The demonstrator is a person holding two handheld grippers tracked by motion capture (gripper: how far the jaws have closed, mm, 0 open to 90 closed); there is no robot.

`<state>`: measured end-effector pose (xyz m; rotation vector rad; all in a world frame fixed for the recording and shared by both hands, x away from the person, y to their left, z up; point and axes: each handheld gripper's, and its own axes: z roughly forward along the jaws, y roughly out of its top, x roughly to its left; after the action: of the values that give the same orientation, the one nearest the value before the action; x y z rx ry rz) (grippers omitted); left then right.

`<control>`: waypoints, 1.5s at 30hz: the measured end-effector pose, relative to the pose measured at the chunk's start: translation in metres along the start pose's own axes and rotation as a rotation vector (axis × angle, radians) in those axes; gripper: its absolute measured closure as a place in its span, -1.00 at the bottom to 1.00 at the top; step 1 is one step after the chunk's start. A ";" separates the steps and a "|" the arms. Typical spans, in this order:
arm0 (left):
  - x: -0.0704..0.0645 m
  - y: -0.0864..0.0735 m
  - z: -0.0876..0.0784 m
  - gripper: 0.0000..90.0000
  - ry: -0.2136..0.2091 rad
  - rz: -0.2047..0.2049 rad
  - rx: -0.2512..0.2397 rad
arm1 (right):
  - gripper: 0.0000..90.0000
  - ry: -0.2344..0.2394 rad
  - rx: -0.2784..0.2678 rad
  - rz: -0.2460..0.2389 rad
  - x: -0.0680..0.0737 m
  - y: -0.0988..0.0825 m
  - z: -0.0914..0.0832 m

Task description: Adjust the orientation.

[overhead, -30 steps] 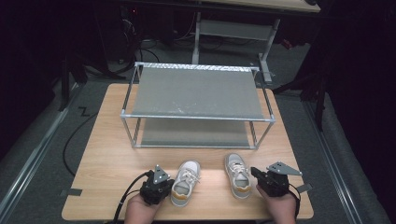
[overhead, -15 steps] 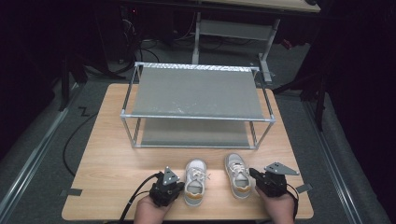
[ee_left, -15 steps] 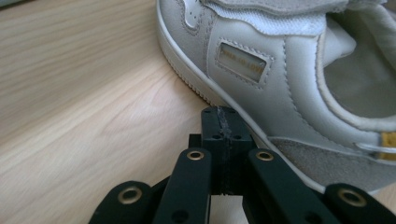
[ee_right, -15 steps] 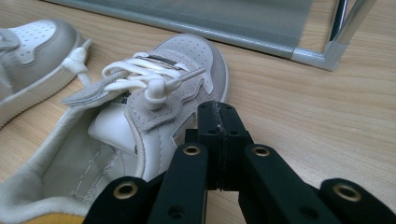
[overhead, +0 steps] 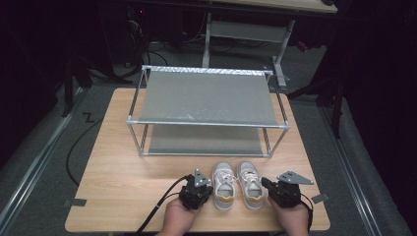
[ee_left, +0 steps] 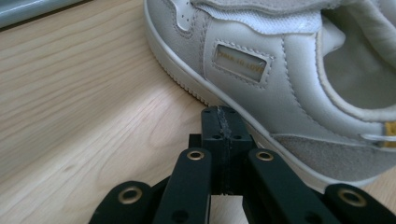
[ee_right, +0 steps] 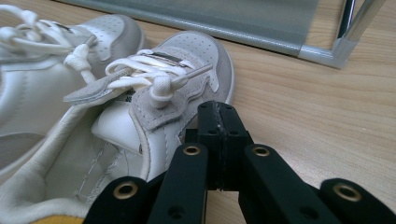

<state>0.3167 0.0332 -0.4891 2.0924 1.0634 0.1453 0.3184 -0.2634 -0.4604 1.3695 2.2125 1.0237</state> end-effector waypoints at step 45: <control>0.050 -0.006 -0.038 0.91 0.145 0.021 -0.021 | 1.00 -0.079 -0.007 0.031 -0.014 -0.004 -0.013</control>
<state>0.3298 0.0943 -0.4778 2.0996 1.1206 0.3220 0.3149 -0.2818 -0.4559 1.4198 2.1351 0.9699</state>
